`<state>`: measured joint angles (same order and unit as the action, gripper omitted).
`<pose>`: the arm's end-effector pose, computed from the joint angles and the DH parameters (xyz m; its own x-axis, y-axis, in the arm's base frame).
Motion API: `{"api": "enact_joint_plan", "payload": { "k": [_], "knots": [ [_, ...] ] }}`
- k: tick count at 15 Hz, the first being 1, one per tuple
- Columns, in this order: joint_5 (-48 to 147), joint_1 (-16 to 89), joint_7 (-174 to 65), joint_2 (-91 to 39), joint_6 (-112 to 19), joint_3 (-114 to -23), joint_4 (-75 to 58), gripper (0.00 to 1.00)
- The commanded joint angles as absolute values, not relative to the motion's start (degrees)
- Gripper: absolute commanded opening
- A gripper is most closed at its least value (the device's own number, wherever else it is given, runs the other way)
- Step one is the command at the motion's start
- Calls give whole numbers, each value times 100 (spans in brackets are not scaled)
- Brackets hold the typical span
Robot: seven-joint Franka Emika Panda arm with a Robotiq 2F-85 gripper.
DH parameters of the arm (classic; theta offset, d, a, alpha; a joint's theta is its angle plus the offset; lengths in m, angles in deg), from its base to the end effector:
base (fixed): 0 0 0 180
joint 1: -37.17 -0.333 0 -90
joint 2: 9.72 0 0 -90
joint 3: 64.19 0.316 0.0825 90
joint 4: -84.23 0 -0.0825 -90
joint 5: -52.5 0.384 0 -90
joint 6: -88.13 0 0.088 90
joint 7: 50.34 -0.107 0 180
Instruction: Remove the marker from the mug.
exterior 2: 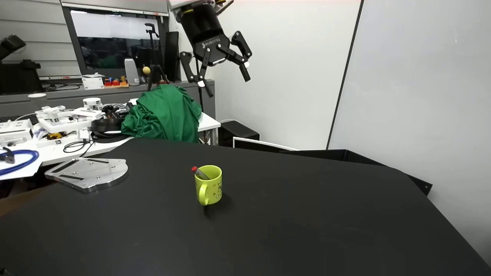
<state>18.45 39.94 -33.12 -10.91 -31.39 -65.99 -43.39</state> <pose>0.5110 -0.0688 0.3577 0.8262 0.4442 -0.3466 0.5532 -0.7560 0.3499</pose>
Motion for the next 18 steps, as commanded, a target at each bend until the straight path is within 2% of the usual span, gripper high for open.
{"api": "enact_joint_plan", "payload": {
  "k": [1,9,13,18],
  "knots": [
    [1245,3897,-3443,-1635,-3328,-6563,-4027,100],
    [1109,3687,-3857,-2006,-4367,-6430,-4827,100],
    [1103,3636,-3931,-2250,-5428,-6392,-5276,100],
    [1217,3519,-3877,-2863,-6322,-6343,-5111,100]
  ]
}}
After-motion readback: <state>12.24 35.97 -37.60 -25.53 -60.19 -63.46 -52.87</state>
